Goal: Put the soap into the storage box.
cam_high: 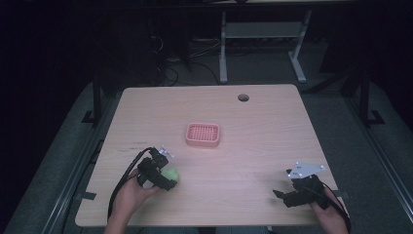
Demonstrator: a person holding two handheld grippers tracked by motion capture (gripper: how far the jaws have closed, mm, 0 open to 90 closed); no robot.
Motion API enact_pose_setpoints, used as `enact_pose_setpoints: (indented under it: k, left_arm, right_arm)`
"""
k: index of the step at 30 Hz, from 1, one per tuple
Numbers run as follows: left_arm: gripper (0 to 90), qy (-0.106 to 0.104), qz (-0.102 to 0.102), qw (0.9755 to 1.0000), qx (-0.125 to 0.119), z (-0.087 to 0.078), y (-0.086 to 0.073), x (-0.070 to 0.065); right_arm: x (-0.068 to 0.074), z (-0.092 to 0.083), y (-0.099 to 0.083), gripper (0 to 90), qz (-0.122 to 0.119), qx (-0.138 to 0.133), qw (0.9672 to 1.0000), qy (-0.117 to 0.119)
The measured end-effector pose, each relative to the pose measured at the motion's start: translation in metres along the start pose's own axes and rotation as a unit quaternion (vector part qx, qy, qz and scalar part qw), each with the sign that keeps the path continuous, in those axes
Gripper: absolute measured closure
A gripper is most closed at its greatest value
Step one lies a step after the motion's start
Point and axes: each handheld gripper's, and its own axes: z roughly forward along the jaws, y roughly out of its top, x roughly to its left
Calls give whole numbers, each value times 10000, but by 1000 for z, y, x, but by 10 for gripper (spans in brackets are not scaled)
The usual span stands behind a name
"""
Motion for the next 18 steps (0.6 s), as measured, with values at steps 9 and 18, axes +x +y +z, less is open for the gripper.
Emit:
enact_pose_setpoints:
  k: [9,18]
  left_arm:
    - [177,40,-7,9999,152,10,6,-1]
    - [215,44,-49,9996,270,15,7,1]
  right_arm:
    - [0,0,0,140,24,-16,10000,21]
    - [0,0,0,140,-3,-14,10000,24]
